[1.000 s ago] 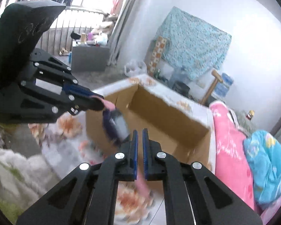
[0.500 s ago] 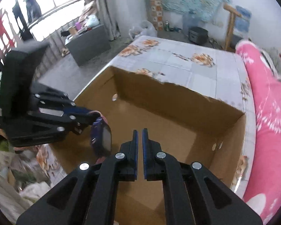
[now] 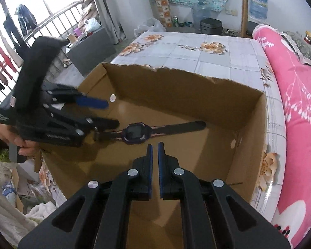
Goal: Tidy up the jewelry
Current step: 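Withdraw the right tool from the box back over the table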
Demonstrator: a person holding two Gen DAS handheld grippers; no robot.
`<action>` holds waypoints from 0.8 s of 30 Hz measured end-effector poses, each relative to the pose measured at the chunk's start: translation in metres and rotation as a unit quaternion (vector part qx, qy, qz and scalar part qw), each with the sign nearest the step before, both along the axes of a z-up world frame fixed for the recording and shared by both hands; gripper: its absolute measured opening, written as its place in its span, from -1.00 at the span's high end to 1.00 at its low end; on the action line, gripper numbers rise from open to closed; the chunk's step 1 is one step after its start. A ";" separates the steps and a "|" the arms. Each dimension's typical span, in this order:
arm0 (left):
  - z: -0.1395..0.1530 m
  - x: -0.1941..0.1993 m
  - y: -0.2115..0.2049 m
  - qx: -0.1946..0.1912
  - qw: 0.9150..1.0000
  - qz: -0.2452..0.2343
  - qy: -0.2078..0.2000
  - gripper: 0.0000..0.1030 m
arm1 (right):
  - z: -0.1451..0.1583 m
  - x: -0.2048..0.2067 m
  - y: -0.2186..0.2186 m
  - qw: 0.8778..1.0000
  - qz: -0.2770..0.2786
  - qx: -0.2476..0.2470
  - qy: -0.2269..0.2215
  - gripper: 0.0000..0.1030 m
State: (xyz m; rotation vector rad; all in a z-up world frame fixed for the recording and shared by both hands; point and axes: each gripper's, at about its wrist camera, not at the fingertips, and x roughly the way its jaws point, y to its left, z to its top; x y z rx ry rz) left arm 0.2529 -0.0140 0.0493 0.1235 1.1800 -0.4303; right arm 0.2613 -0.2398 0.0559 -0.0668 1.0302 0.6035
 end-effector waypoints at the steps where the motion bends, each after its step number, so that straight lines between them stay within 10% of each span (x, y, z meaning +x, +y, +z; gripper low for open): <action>1: 0.009 -0.004 0.002 0.001 1.000 0.006 -0.021 -0.33 | 0.002 -0.004 -0.003 1.000 -0.002 0.000 -0.005 0.89; 10: 0.079 -0.077 0.047 -0.056 0.989 0.044 -0.128 -0.67 | 0.042 -0.067 -0.032 0.995 -0.023 0.066 -0.071 0.82; 14: 0.087 -0.132 0.069 -0.072 0.983 0.051 -0.161 -0.75 | 0.049 -0.122 -0.042 0.989 -0.022 0.093 -0.112 0.45; 24: -0.003 -0.200 0.087 -0.034 0.993 0.084 -0.081 -0.81 | -0.033 -0.183 -0.007 0.996 -0.062 0.023 -0.056 0.00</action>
